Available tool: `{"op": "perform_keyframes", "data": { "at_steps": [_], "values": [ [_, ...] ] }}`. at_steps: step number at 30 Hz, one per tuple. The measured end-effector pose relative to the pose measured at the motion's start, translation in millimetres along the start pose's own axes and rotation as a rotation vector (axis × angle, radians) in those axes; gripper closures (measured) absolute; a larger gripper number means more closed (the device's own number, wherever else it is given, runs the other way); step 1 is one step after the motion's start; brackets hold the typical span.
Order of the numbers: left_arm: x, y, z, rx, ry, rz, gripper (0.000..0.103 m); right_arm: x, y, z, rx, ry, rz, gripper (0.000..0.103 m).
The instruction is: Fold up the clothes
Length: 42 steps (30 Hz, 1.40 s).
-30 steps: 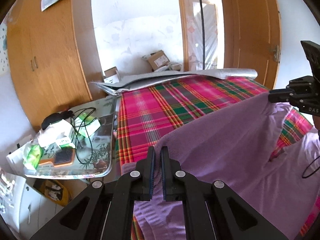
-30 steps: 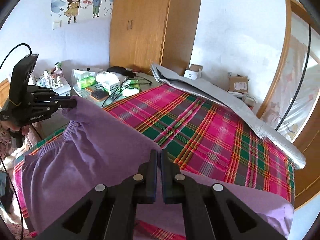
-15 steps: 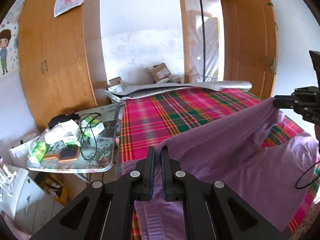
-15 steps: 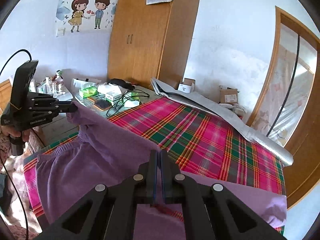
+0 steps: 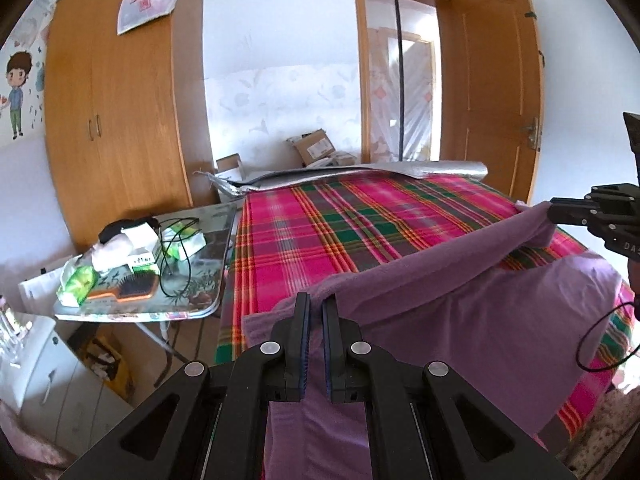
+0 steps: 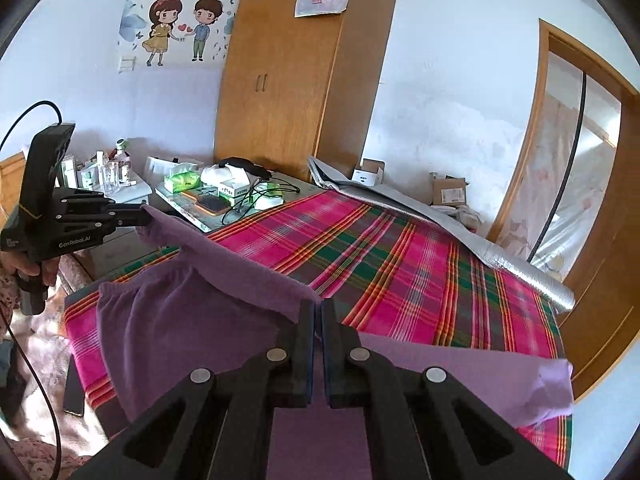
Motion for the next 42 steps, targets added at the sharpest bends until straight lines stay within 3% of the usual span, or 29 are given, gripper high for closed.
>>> {"op": "perform_keyframes", "data": {
  "at_steps": [8, 21, 27, 31, 34, 40, 41, 42],
  "values": [
    [-7.3, 14.0, -26.6, 0.007, 0.028, 0.002, 0.097, 19.8, 11.3, -31.4, 0.026, 0.000, 0.013, 0.100],
    [-12.9, 21.4, -81.9, 0.043, 0.109, -0.019, 0.097, 41.2, 4.4, -92.4, 0.145, -0.022, 0.079, 0.099],
    [-5.7, 31.6, -93.3, 0.012, 0.265, -0.059, 0.095, 47.7, -1.7, -109.2, 0.189, -0.023, 0.094, 0.099],
    [2.8, 38.8, -101.7, -0.002, 0.442, -0.138, 0.078, 49.7, -4.2, -114.6, 0.200, -0.033, 0.100, 0.100],
    [8.6, 38.3, -107.7, -0.004, 0.584, -0.207, 0.078, 53.9, -4.7, -117.9, 0.211, -0.023, 0.116, 0.102],
    [12.9, 26.1, -106.4, 0.029, 0.741, -0.303, 0.075, 62.2, -3.8, -121.1, 0.204, 0.003, 0.118, 0.103],
    [16.6, 23.1, -106.0, 0.029, 0.781, -0.308, 0.063, 61.3, -2.8, -120.7, 0.201, 0.001, 0.116, 0.103],
    [20.9, 19.5, -106.3, 0.033, 0.828, -0.314, 0.058, 58.2, -0.4, -119.0, 0.192, -0.008, 0.117, 0.103]
  ]
}}
Point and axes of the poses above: each gripper's, at about its wrist camera, not at the fingertips, and y roughly against the way its jaws point, x to its left, z to its top, the point moved 5 cm from there along -y, roughly the way its jaws point, and after that the axes turned 1 degree about -z, right-handed, at the moved point
